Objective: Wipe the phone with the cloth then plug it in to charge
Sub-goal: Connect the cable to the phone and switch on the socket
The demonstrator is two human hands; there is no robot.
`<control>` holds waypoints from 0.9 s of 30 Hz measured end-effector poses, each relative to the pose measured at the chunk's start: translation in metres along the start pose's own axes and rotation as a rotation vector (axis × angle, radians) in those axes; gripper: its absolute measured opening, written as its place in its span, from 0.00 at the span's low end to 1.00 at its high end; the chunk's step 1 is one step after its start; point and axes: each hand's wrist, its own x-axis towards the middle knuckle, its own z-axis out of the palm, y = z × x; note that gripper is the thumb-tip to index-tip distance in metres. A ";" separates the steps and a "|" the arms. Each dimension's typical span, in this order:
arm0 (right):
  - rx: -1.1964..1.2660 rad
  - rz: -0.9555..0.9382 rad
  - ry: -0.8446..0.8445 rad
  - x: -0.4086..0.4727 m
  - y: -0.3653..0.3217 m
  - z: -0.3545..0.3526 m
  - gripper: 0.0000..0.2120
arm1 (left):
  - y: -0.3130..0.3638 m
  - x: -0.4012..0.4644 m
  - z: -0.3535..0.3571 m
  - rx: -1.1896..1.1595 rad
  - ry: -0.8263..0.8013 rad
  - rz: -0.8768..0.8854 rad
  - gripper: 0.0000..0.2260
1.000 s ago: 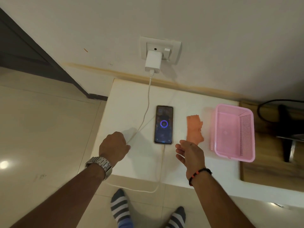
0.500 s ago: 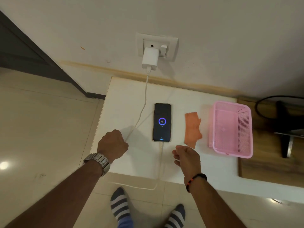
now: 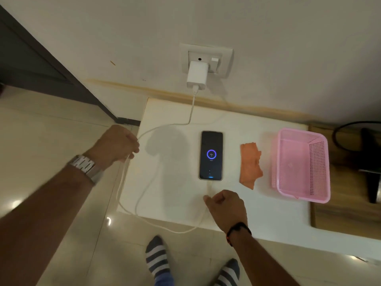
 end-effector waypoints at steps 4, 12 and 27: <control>-0.155 0.048 -0.047 -0.006 -0.006 0.024 0.15 | 0.003 0.035 0.010 0.074 0.130 0.055 0.04; -0.031 0.097 0.163 -0.010 0.000 0.032 0.09 | 0.008 0.088 0.007 0.206 0.300 0.063 0.09; -0.109 -0.084 0.147 -0.014 0.002 0.040 0.07 | 0.058 0.157 0.019 -0.035 0.309 0.113 0.11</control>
